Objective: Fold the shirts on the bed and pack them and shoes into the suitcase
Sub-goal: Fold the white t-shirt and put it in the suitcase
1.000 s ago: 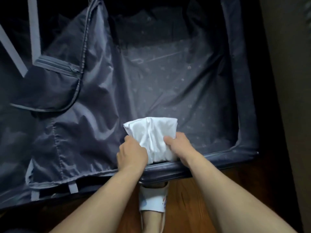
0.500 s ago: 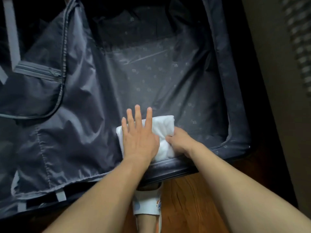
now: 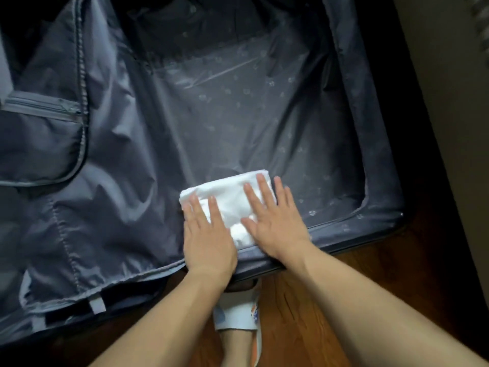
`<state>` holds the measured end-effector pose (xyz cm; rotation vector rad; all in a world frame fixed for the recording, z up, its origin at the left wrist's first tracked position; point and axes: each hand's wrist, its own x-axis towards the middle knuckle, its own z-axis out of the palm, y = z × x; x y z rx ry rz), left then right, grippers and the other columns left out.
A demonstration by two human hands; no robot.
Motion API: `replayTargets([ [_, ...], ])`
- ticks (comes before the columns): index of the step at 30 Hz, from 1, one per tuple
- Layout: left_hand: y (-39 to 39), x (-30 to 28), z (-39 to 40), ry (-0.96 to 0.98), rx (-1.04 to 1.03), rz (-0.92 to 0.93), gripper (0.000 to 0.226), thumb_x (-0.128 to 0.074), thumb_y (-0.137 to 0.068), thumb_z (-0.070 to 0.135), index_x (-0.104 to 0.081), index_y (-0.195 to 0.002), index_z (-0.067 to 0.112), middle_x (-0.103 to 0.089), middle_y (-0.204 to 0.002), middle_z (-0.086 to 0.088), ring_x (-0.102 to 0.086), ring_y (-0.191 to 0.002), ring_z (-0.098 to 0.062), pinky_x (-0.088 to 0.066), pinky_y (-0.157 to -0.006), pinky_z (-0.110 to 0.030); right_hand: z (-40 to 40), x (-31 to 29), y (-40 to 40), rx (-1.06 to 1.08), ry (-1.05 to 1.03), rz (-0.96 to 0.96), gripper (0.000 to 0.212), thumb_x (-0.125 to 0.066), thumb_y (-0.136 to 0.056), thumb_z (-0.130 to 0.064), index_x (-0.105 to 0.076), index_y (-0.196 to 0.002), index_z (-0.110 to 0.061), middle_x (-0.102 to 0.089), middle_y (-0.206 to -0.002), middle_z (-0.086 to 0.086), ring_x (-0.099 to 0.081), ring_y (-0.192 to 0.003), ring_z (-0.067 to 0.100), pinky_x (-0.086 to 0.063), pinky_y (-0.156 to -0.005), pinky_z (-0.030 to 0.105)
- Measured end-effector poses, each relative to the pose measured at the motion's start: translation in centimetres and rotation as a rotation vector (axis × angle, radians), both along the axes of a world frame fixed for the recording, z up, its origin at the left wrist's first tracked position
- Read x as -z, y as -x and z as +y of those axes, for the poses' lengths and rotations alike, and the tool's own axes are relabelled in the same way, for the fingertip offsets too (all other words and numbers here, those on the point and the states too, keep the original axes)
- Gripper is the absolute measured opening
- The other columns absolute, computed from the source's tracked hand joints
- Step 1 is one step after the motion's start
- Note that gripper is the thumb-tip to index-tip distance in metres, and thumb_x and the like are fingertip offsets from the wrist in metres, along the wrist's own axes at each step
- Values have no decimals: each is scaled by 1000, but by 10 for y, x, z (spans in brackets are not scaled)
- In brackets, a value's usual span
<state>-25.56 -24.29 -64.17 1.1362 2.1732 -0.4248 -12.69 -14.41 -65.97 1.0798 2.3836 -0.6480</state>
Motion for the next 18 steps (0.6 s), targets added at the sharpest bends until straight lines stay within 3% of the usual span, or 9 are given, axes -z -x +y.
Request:
replayTargets([
  [3,-6,10,14,119,-70,-84,88,-38,-95,22,23,-154,0,27,-159,-31,28,-146,-52,9,-123,-53,14,-1,-1,-70,78,-157,76,-23,-101,-62,18,-157,-33,29,-164,8,11,-153,42,4,-124,54],
  [6,1,-9,29,241,-120,-146,92,-44,-96,19,27,-152,2,32,-158,-29,28,-147,-46,3,-124,-48,15,-36,13,-104,94,-275,76,-33,-104,-40,17,-159,-25,25,-165,14,9,-152,44,2,-123,54],
  [7,2,-24,35,270,-118,-150,88,-43,-97,19,20,-155,1,24,-161,-30,22,-150,-47,-1,-125,-49,13,-54,14,-72,117,-281,78,-39,-101,-32,11,-160,-23,17,-166,16,5,-152,44,-1,-124,54],
  [9,-3,-62,45,234,-99,-155,69,-44,-97,18,-13,-157,-1,-13,-162,-29,-11,-151,-46,-20,-122,-49,10,-98,2,17,115,-178,79,-51,-92,-24,-9,-160,-19,-11,-163,17,-14,-148,42,-12,-123,50],
  [11,-20,-116,52,102,-138,-193,45,-46,-94,15,-44,-138,5,-49,-140,-22,-46,-130,-42,-41,-105,-46,10,-155,-22,91,88,-40,70,-57,-85,-20,-32,-151,-16,-38,-147,15,-37,-132,38,-28,-114,46],
  [13,-49,-175,54,49,-121,-279,33,-45,-92,14,-54,-123,9,-60,-127,-20,-56,-118,-41,-47,-97,-45,11,-217,-54,214,104,47,61,-56,-84,-22,-45,-143,-15,-48,-137,14,-47,-120,37,-38,-104,45],
  [15,-88,-237,60,68,-123,-375,34,-46,-91,16,-61,-121,13,-67,-124,-18,-60,-116,-38,-49,-97,-44,17,-287,-93,361,112,137,57,-52,-85,-25,-49,-141,-15,-49,-137,13,-50,-117,38,-45,-101,47],
  [18,-156,-336,84,1,-117,-499,35,-50,-93,18,-66,-124,18,-69,-127,-9,-61,-120,-30,-48,-100,-38,35,-397,-163,529,62,267,53,-52,-92,-21,-46,-145,-17,-46,-141,8,-49,-122,32,-42,-105,41],
])
